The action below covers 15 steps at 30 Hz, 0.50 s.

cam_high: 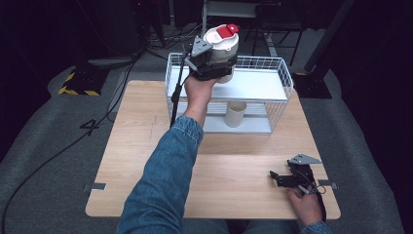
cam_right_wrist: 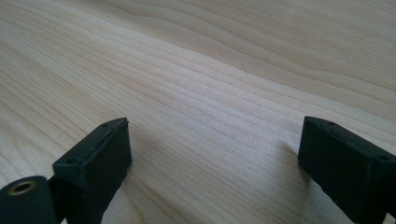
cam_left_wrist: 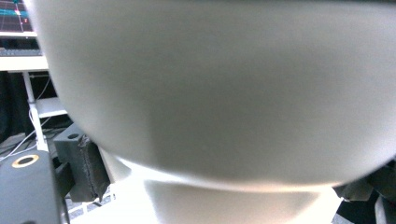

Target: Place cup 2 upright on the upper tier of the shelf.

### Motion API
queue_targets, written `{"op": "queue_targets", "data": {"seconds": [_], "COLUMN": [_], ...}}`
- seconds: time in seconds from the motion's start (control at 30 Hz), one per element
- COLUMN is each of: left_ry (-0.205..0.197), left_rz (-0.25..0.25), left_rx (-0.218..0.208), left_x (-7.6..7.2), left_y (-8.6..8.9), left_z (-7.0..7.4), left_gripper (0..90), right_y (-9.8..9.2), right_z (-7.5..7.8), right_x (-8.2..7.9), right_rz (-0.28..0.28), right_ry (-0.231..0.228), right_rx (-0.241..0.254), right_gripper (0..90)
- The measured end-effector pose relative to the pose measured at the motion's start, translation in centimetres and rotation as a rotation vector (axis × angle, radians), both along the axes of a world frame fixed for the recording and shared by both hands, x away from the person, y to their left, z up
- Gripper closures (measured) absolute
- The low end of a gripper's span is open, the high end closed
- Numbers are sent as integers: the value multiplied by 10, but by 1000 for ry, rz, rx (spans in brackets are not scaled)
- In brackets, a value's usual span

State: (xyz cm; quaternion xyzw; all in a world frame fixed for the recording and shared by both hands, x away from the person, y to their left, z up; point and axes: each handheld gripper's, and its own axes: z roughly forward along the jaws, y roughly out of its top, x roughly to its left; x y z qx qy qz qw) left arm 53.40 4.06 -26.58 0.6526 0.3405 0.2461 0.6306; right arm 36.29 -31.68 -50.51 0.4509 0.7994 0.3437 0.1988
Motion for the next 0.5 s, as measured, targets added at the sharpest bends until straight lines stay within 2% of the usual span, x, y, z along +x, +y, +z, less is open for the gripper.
{"op": "queue_targets", "data": {"seconds": [0.1, 0.5], "left_ry": [8, 52], "left_rz": [4, 21], "left_rx": [-4, 43], "left_x": [6, 19], "left_y": [-6, -17], "left_z": [-3, -14], "left_gripper": [129, 129], "right_y": [0, 0], "right_z": [0, 0], "right_x": [0, 0], "right_rz": [0, 0], "right_ry": [0, 0], "right_rx": [0, 0], "right_gripper": [99, 100]}}
